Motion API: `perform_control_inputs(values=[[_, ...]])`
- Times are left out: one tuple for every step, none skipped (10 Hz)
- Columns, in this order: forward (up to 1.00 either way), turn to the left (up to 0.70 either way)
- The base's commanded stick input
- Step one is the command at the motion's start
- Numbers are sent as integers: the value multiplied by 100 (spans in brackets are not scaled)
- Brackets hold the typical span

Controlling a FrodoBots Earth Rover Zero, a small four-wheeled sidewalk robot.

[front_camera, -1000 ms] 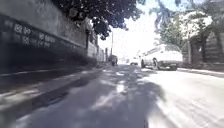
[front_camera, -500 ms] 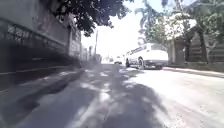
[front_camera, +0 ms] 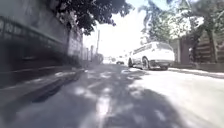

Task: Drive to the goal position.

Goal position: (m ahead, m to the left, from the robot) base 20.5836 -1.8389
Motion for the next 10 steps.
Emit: perform_control_inputs(values=[[100,-4],[100,-4],[100,-4],[100,-4],[100,-4],[100,-4],[100,-4],[100,-17],[100,-33],[100,-41]])
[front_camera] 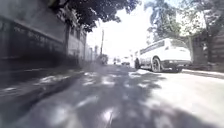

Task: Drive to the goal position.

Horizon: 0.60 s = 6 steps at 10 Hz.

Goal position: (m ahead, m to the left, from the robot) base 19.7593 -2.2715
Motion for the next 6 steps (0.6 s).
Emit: perform_control_inputs(values=[[100,-41],[100,-14],[100,-1],[100,-1],[100,-1],[100,-1]])
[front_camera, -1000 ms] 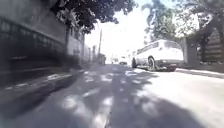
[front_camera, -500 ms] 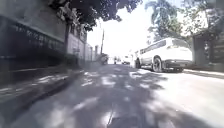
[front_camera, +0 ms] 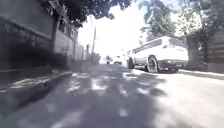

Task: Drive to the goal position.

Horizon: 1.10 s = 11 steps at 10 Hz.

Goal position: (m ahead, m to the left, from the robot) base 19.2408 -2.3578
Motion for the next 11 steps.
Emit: perform_control_inputs(values=[[100,-1],[100,-1],[62,-1],[4,-1],[0,0],[0,0],[0,0],[0,0],[0,0],[0,0],[0,0]])
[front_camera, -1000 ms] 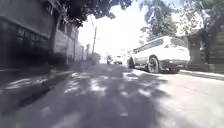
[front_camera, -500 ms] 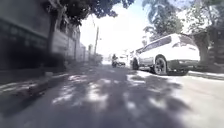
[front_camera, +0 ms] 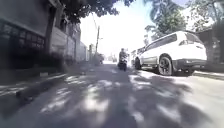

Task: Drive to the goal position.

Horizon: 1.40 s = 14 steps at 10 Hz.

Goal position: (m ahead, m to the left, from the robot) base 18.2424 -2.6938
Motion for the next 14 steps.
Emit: perform_control_inputs(values=[[0,0],[0,0],[4,0],[19,-1],[71,-1],[100,-1],[100,-1],[100,-1],[100,-1],[100,-1],[100,-1],[100,-1],[100,-1],[100,-1]])
